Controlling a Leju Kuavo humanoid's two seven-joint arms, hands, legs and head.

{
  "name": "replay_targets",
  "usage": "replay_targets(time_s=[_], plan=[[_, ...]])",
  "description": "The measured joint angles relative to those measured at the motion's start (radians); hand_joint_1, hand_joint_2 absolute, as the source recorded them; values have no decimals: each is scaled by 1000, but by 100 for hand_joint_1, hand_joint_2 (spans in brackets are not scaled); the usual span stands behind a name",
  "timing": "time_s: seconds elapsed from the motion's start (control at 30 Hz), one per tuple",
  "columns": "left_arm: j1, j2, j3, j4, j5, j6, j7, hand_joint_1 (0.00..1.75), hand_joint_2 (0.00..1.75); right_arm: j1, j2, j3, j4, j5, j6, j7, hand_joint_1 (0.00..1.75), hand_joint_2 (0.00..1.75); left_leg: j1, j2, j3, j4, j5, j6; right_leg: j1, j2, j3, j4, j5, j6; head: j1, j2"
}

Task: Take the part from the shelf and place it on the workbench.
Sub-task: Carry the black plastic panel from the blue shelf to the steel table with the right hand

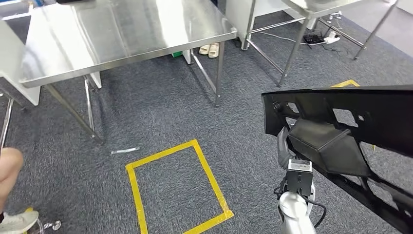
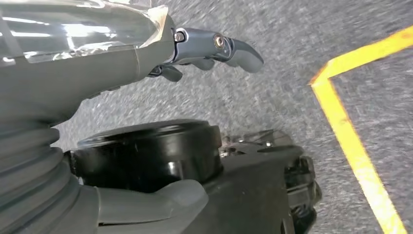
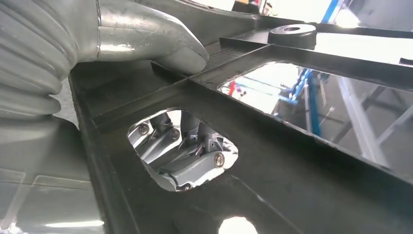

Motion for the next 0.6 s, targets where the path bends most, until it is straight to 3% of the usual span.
replay_targets(time_s=[0.07,0.1,0.13,0.2,0.27,0.3,0.33,0.37,0.43,0.5,0.57,0.6], plan=[[-2,-9,8,21,8,-13,-10,0,175,6,0,-3,-17,8,3,7,175,175,-1,-26,-3,-7,3,14,4,-26,3,-1,-4,9,3,0],[-5,-15,13,35,14,-25,-17,0,175,8,1,-5,-24,11,6,11,175,175,1,-41,-2,-10,6,21,2,-15,2,7,-11,15,4,0],[-8,-22,17,50,17,-43,-24,0,175,11,1,-7,-31,12,10,13,175,175,4,-57,-1,-13,9,28,-1,12,-6,30,-25,17,5,0],[-15,-32,20,77,6,-93,-31,0,175,17,1,-11,-40,13,16,16,175,175,10,-87,0,-16,14,37,-6,87,-57,141,-75,16,10,0],[-22,-37,16,92,-23,-152,-32,0,175,26,0,-14,-41,13,18,17,175,175,11,-122,-2,-15,16,40,-7,114,-125,272,-119,14,13,0],[-24,-39,11,96,-40,-178,-31,0,175,29,0,-15,-42,13,18,18,175,175,12,-139,-2,-15,16,40,-7,116,-140,296,-120,19,13,0],[-26,-40,5,98,-56,-197,-27,0,175,30,0,-15,-42,13,18,18,175,175,13,-156,0,-14,16,40,-8,118,-136,279,-103,27,13,0],[-27,-40,-3,99,-70,-209,-23,0,175,30,1,-15,-43,14,18,18,175,175,15,-173,3,-13,16,38,-10,124,-112,221,-72,37,13,0],[-30,-41,-16,99,-86,-216,-13,0,175,31,2,-15,-45,17,18,18,175,175,16,-201,6,-11,13,31,-19,162,-48,75,-11,52,13,0],[-33,-41,-28,99,-94,-215,-7,0,175,31,3,-15,-48,19,20,18,175,175,14,-223,1,-9,13,20,-22,189,-16,7,10,50,12,0],[-35,-41,-37,99,-98,-213,-2,0,175,30,6,-15,-49,20,24,19,175,175,15,-238,-4,-13,16,9,-22,174,-12,4,11,37,11,0],[-36,-41,-39,99,-99,-211,1,0,175,29,8,-15,-50,20,26,20,175,175,14,-226,-6,-10,13,4,-23,165,-11,3,12,30,11,0]])
